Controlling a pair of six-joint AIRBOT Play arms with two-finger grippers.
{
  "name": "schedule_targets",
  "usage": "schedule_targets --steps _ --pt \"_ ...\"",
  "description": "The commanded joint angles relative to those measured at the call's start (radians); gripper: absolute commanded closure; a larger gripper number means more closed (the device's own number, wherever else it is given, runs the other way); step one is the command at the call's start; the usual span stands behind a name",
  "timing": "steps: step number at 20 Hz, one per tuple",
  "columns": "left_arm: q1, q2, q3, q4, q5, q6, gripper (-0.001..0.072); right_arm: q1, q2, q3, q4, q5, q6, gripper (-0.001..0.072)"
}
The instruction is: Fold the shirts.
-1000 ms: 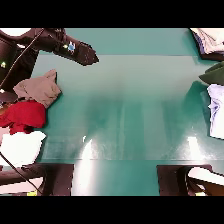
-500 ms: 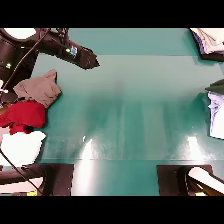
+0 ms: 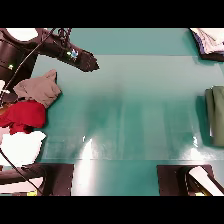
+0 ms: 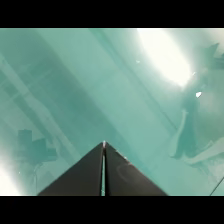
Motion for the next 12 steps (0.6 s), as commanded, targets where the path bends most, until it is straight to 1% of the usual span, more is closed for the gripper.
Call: schedule_targets --steps 1,6,7,8,9,10,11,12 --pt "0.0 0.0 0.0 0.0 0.0 0.002 0.0681 0.06 0.045 -0.038 0.016 -0.029 0.02 0.0023" --pt "0.0 0.0 0.0 -0.003 -0.026 0.0 0.0681 0.322 0.089 -0.038 0.015 -0.082 0.021 0.0027" --pt "0.0 0.0 0.0 -0.003 -0.023 0.001 0.0681 0.378 0.095 -0.038 0.015 -0.082 0.021 0.005" --pt "0.0 0.0 0.0 -0.002 -0.016 0.0 0.0681 0.438 0.101 -0.038 0.014 -0.082 0.021 0.0131" --pt "0.0 0.0 0.0 -0.002 -0.006 0.0 0.0681 0.492 0.103 -0.038 0.014 -0.082 0.021 0.0261" --pt "0.0 0.0 0.0 -0.002 0.001 0.0 0.0681 0.55 0.105 -0.038 0.014 -0.082 0.021 0.0433" --pt "0.0 0.0 0.0 -0.002 0.008 0.0 0.0681 0.604 0.105 -0.038 0.014 -0.08 0.021 0.0631" --pt "0.0 0.0 0.0 -0.003 0.013 0.001 0.0681 0.651 0.105 -0.038 0.014 -0.08 0.021 0.0694"
